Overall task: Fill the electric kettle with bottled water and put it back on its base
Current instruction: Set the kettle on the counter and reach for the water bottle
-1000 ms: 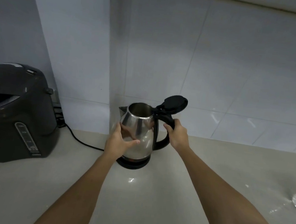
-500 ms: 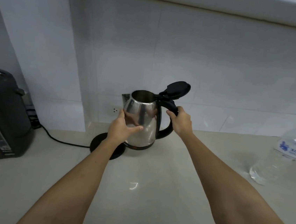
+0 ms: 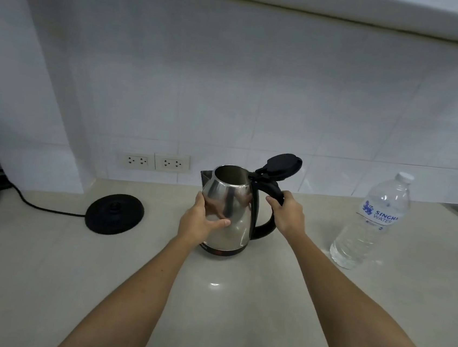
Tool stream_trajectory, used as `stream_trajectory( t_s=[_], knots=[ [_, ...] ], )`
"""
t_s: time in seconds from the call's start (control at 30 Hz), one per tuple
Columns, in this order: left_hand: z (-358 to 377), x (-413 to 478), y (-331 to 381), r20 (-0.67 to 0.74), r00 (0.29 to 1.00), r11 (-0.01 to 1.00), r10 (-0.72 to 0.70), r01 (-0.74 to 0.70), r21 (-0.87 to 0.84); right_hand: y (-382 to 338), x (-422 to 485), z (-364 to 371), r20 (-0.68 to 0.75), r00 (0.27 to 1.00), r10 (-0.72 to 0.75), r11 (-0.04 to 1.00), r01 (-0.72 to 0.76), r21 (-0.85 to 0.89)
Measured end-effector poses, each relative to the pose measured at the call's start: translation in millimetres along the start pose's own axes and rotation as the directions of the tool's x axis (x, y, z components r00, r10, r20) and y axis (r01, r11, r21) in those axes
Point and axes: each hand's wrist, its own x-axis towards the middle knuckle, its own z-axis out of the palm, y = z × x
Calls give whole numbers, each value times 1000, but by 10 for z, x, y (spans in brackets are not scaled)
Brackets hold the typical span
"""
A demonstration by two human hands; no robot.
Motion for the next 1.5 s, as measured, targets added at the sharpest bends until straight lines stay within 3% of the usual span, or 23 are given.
stream_trajectory(
  t_s=[0.37,0.63,0.83,1.0,1.27,1.5],
  knots=[
    [573,-239,83,-3,995,995,-99,99,14,572,-10,-155,69,998,8,998,-12,62],
    [691,-298,96,-68,988,990,-135,138,41,623,48,-152,124,992,4,993,-18,114],
    [690,-278,83,-31,986,985,-164,165,48,618,85,-158,154,988,13,992,-32,119],
    [643,-281,96,-56,987,981,-152,157,111,681,36,-153,151,988,-13,992,-6,128],
    [701,-398,207,-111,983,967,-144,164,194,663,-14,-259,310,950,30,995,-57,79],
    [535,-459,246,-5,995,964,-96,94,249,580,-117,-264,269,961,67,997,-73,13]
  ],
)
